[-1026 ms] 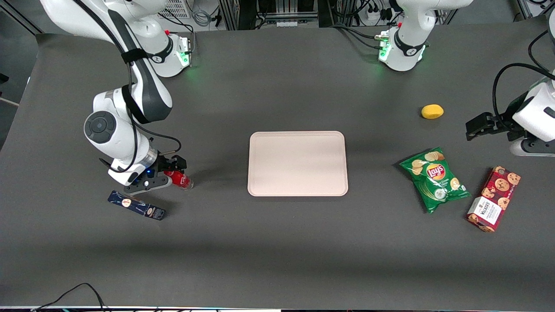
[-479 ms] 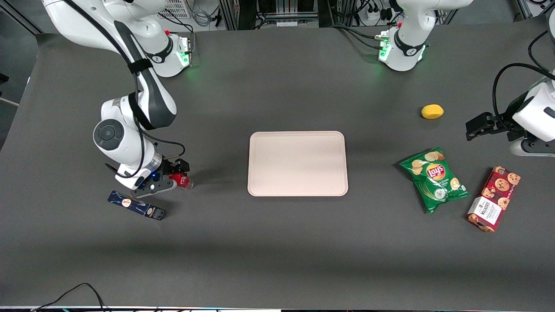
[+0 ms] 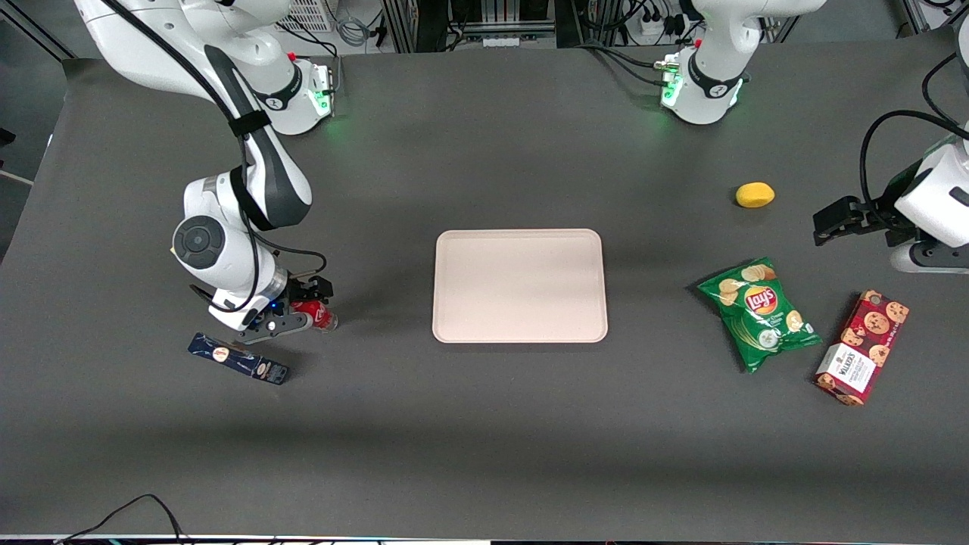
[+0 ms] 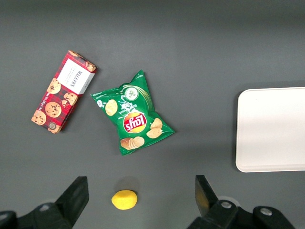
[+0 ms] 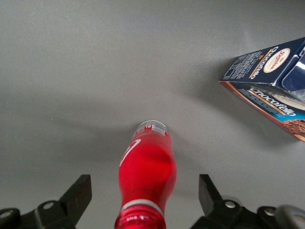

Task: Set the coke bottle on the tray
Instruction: 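Close the right gripper on the red bottle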

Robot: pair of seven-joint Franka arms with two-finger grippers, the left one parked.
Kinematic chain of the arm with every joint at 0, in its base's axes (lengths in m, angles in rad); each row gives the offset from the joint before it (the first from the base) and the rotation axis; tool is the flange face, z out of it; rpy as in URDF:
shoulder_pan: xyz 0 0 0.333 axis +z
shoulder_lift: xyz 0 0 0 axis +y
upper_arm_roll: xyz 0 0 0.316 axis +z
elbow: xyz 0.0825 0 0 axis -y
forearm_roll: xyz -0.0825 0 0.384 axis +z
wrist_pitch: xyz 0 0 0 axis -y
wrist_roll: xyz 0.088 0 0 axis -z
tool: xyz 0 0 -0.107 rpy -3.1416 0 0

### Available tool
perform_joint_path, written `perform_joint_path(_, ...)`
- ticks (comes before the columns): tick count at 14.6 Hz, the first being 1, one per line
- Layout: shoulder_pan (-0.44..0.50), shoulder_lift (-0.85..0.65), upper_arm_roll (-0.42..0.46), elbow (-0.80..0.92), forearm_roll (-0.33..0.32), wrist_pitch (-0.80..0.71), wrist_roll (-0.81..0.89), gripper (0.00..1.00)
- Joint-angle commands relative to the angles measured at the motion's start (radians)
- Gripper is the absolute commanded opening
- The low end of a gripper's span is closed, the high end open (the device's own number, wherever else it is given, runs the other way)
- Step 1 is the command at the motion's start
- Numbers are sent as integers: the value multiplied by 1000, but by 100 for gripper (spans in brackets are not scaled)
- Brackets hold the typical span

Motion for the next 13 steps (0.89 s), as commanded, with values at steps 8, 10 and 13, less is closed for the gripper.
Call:
perform_joint_path(8, -7, -16, 6, -8, 9, -10, -12, 17)
perform_joint_path(10, -7, -28, 6, -8, 21, -10, -16, 0)
perform_joint_path(13, -7, -40, 6, 4, 36, -17, -21, 0)
